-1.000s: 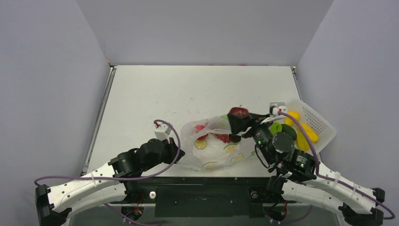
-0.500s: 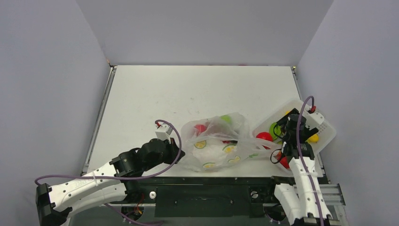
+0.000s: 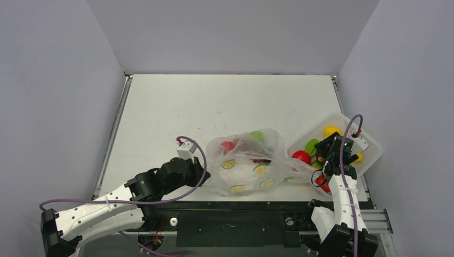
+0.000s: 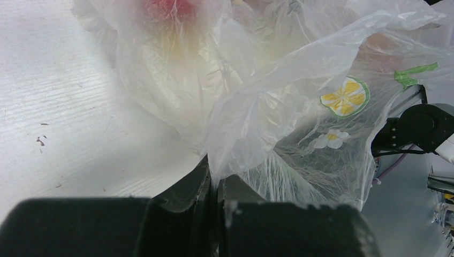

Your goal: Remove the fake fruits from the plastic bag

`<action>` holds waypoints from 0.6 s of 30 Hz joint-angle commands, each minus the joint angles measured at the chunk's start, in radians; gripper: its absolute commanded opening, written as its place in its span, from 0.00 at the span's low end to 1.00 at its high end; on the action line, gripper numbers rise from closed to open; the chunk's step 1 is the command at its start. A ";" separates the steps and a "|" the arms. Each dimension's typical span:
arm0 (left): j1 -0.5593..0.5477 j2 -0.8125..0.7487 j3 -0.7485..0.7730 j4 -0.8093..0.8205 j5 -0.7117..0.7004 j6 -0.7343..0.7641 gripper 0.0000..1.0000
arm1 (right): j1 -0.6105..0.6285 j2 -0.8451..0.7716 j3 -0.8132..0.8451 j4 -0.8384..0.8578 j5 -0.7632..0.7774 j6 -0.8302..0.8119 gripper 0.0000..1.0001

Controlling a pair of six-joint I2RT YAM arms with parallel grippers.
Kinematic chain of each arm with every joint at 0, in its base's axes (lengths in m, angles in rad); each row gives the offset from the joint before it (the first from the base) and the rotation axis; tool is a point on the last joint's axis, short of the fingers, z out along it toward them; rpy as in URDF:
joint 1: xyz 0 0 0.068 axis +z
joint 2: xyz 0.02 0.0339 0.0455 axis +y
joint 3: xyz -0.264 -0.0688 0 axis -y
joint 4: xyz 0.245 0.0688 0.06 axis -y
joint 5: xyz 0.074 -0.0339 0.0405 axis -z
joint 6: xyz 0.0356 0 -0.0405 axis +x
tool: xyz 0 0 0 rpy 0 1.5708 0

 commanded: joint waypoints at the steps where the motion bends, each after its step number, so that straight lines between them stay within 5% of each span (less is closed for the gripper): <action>1: 0.005 -0.007 0.020 0.009 0.006 0.013 0.00 | -0.013 -0.130 -0.009 0.004 0.135 0.023 0.81; 5: 0.005 -0.006 0.018 0.014 0.006 0.017 0.00 | -0.012 -0.186 0.005 -0.029 0.132 0.005 0.89; 13: 0.005 -0.002 0.020 0.032 0.022 0.022 0.00 | 0.001 -0.257 0.069 -0.102 0.126 -0.052 0.91; 18: 0.004 0.003 0.018 0.044 0.030 0.022 0.00 | 0.116 -0.367 0.104 -0.112 0.104 -0.067 0.91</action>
